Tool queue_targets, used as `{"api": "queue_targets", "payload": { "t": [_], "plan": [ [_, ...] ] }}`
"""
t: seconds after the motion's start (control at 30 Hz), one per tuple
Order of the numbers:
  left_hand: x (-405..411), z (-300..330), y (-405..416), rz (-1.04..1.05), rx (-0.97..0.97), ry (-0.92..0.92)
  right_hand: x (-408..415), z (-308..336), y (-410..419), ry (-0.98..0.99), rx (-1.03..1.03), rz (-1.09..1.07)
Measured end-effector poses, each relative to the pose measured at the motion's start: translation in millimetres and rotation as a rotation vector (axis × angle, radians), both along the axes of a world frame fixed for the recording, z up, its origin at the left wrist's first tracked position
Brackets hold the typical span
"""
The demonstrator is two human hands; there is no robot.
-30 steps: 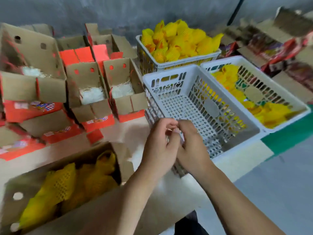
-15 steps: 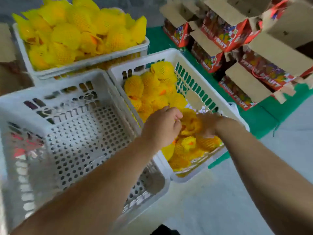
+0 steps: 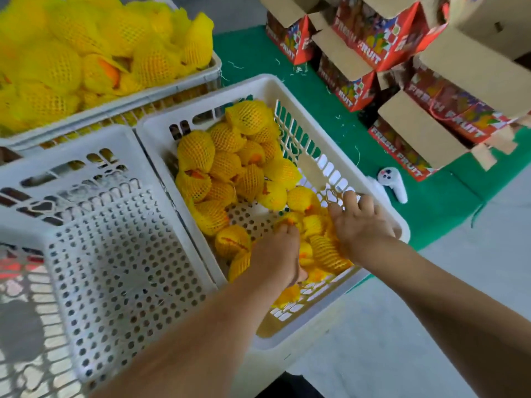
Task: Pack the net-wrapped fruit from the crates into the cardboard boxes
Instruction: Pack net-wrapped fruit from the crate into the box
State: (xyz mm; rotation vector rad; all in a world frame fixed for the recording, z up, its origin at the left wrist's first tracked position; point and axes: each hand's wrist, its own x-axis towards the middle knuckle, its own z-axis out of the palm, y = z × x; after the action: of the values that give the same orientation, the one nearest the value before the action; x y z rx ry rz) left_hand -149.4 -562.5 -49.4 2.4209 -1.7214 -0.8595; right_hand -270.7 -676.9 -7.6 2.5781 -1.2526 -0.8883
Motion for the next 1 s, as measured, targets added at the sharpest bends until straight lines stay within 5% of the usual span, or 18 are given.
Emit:
{"api": "queue_targets", "payload": {
  "t": [0.2, 0.33, 0.47, 0.77, 0.87, 1.0],
  "plan": [
    [40, 57, 9, 0.635, -0.289, 0.772, 15, 43, -7, -0.354, 0.125, -0.020],
    [60, 88, 45, 0.732, -0.402, 1.258, 44, 76, 23, -0.896, 0.402, 0.035],
    [94, 118, 103, 0.978, -0.489, 1.659, 82, 89, 78, -1.225, 0.569, -0.017],
    [192, 137, 342, 1.103, -0.988, 1.671, 214, 81, 327, -1.694, 1.120, -0.309],
    [222, 137, 459, 1.134, -1.140, 1.548, 257, 74, 448, -1.653, 1.213, -0.353],
    [247, 129, 616, 1.493, -1.177, 1.219, 304, 80, 603, -1.421, 1.503, -0.384]
  ]
}}
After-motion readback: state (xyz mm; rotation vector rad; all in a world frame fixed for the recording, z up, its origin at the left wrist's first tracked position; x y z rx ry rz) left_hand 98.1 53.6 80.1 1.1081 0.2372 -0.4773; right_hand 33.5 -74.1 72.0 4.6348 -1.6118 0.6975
